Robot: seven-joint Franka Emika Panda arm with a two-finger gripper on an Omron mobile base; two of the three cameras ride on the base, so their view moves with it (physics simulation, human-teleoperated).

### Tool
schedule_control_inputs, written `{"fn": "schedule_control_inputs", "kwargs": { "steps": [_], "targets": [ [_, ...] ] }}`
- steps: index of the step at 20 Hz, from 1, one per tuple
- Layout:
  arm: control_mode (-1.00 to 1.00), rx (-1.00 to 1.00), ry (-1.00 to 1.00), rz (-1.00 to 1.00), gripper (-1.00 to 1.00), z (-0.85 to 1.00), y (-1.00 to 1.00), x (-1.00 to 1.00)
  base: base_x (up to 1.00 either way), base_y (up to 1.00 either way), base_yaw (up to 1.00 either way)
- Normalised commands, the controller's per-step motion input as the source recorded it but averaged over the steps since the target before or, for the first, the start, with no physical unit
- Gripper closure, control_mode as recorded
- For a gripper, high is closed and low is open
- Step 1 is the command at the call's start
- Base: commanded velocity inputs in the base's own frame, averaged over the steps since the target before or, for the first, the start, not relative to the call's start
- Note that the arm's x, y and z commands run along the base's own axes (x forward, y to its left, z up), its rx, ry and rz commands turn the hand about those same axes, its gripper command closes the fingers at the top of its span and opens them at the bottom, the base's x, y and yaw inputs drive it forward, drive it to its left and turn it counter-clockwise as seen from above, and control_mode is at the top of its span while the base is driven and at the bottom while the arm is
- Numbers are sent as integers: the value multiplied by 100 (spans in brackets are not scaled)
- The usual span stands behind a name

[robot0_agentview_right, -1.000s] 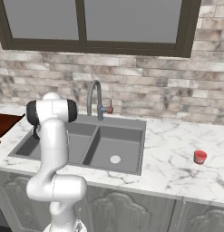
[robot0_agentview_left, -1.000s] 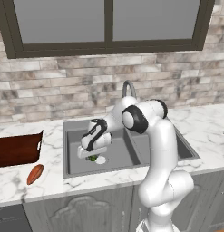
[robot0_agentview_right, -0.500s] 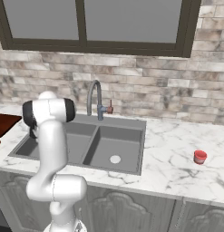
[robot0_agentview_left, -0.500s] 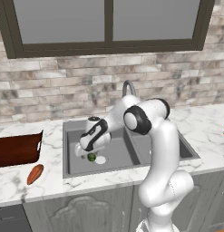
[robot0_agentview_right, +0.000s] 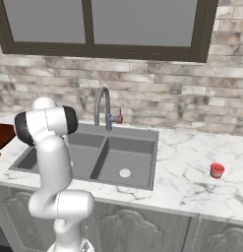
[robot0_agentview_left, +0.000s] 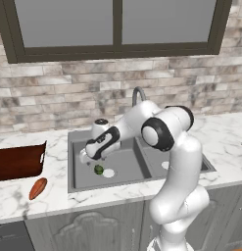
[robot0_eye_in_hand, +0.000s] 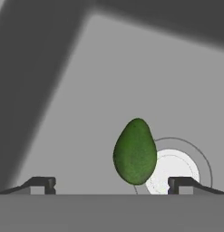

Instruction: Pick up all produce items and place them in the sink. Turn on the sink faucet to wash them. Then turn the sink off and put them in the tray.

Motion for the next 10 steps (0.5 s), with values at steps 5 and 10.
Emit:
{"fn": "schedule_control_inputs", "kwargs": {
  "steps": [5,10],
  "targets": [
    [-100,0,0,0,-100,42,0,-1,0,0,0],
    [-100,0,0,0,-100,31,0,-3,0,0,0]
  ]
}}
